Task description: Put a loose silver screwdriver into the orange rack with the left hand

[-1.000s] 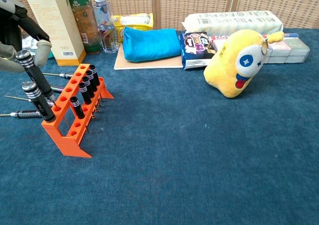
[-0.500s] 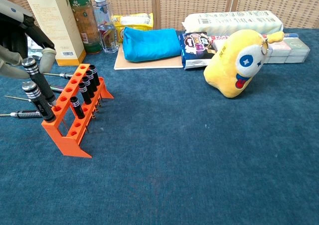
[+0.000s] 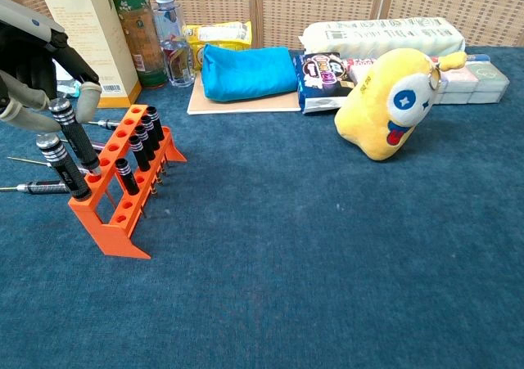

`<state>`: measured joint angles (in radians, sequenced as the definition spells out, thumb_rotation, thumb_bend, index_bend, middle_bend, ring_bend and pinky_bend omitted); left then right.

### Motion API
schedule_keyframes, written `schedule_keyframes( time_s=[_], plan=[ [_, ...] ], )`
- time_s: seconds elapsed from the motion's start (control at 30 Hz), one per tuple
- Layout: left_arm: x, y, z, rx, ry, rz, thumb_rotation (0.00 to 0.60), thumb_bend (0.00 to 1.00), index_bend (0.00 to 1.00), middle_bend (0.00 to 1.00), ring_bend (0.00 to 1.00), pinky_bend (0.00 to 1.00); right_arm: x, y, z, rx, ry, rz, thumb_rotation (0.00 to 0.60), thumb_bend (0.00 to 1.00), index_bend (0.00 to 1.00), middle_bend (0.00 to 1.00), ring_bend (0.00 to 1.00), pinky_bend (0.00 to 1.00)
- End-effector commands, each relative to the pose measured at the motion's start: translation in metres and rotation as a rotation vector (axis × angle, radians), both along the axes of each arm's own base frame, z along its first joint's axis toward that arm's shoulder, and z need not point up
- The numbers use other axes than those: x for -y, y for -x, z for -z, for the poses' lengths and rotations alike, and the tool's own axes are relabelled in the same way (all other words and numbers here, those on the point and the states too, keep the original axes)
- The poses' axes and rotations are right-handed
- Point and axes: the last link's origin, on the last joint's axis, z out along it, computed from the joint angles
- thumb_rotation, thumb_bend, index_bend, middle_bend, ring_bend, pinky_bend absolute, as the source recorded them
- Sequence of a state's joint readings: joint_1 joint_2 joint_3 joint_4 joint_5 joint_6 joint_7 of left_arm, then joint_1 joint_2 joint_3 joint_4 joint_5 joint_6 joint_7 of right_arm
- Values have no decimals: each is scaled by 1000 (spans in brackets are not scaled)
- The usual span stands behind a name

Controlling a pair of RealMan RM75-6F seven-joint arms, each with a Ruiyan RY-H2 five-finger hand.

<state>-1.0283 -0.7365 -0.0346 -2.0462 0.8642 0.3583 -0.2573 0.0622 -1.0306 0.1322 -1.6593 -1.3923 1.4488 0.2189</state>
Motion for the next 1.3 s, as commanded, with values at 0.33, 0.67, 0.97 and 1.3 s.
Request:
schedule_keyframes(
  time_s=[0.33,0.67,0.97,1.3],
  plan=[
    [1,-1,1,-15,5,4,600,416,532,1000,996,974,0,0,-1,3,1,0,600,25,177,61,0,0],
    [2,-1,3,-22,8,5,600,417,532,1000,996,973,-1,0,-2,4,-1,0,600,25,177,61,0,0],
    [3,-3,0,-37,16,22,600,415,476,1000,996,973,-1,0,-2,4,-2,1,600,24,177,61,0,0],
    [2,-3,-3,-38,12,20,600,414,404,1000,996,973,0,0,0,3,-5,3,600,25,177,61,0,0]
  ],
)
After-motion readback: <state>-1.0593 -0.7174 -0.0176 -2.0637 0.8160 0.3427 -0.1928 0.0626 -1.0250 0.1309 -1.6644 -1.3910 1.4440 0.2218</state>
